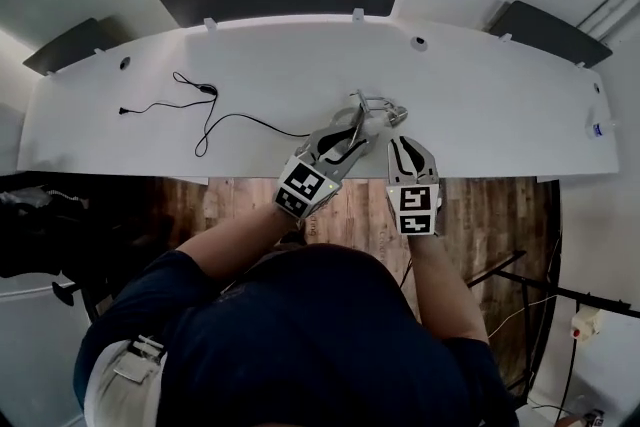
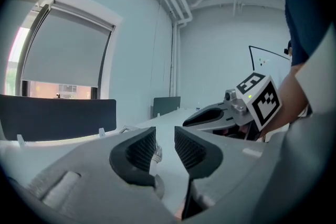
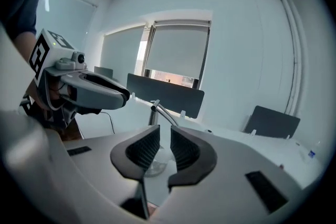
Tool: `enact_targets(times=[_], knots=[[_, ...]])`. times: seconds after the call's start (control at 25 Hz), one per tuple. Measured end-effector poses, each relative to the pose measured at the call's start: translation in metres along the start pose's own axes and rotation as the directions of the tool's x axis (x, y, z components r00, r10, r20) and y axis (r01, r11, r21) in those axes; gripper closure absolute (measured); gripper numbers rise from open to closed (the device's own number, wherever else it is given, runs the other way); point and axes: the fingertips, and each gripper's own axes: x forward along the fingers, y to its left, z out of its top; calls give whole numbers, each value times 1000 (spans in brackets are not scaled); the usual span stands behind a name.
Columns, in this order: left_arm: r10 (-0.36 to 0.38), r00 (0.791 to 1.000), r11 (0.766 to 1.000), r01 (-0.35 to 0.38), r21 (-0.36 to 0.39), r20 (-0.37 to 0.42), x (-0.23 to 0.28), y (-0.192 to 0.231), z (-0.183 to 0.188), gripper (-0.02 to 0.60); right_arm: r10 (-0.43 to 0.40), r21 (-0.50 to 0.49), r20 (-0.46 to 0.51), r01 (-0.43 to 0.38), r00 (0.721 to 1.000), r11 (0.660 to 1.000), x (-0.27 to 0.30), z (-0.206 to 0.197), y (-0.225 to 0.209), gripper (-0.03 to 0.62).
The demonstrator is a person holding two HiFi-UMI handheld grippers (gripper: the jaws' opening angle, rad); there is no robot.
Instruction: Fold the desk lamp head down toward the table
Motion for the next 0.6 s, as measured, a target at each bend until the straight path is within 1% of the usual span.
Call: enact_targets(times=[0.08, 0.2, 0.32, 0.44, 0.52, 0.6], knots=[[-26, 1000, 1000, 27, -6, 15, -15, -15, 12, 476, 12, 47, 33, -14, 999, 999, -18, 9, 9, 530], [-66, 997, 998, 66, 5, 34, -34, -33, 30, 505, 39, 90, 69, -46, 997, 995, -43, 22, 20, 542], [-113, 990, 994, 114, -6, 79, -47, -48, 51, 532, 66, 112, 108, -78, 992, 991, -66, 35, 30, 554], [-157, 982, 987, 159, -11, 106, -58, -63, 69, 560, 89, 115, 159, -108, 983, 987, -87, 48, 40, 565], [-166, 978, 986, 168, -1, 126, -63, -71, 75, 574, 95, 114, 192, -118, 977, 986, -98, 54, 45, 571], [-164, 977, 986, 166, -5, 138, -65, -77, 75, 575, 95, 122, 212, -123, 973, 985, -103, 54, 49, 576]])
